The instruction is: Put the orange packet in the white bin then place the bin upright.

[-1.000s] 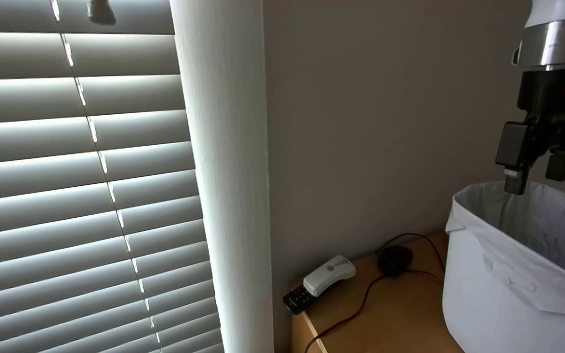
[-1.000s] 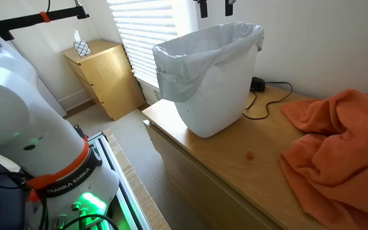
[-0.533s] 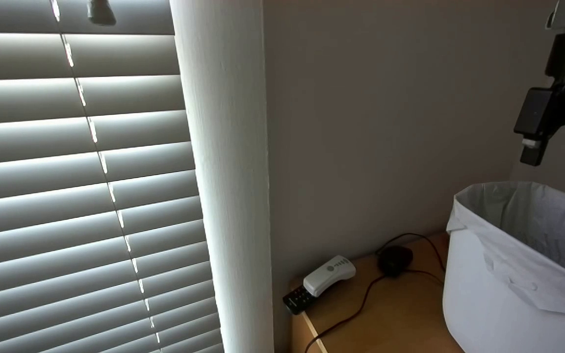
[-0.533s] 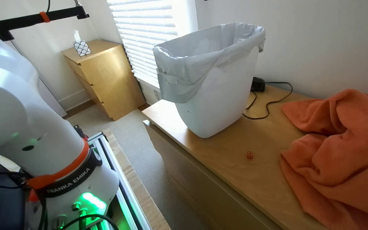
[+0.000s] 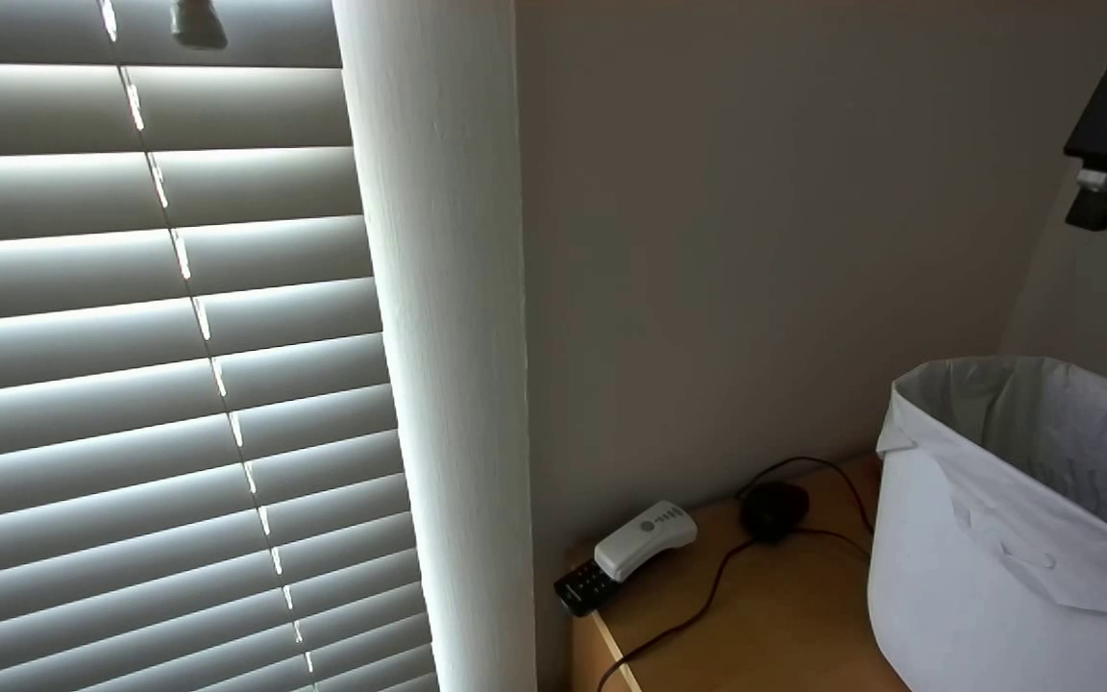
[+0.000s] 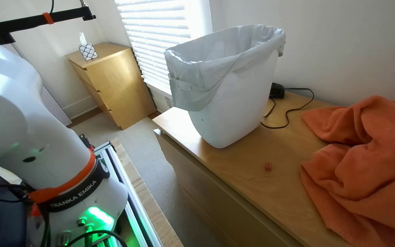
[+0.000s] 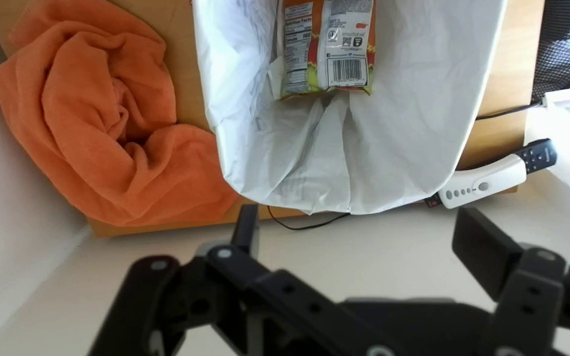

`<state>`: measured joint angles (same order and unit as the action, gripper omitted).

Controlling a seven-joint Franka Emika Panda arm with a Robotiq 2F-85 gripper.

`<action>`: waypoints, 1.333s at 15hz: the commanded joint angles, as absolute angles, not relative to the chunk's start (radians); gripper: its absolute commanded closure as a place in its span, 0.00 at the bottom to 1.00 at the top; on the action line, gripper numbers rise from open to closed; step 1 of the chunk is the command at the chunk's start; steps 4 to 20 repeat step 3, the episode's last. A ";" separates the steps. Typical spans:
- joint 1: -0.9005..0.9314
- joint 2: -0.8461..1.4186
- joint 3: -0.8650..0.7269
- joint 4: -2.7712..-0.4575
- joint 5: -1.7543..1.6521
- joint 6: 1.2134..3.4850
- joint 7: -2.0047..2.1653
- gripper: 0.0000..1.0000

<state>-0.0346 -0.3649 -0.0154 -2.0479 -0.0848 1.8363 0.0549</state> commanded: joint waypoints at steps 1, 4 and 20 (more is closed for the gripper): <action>-0.036 -0.369 -0.015 -2.044 -0.084 1.833 0.056 0.00; -0.036 -0.372 -0.014 -2.046 -0.084 1.834 0.057 0.00; -0.036 -0.372 -0.014 -2.046 -0.084 1.834 0.057 0.00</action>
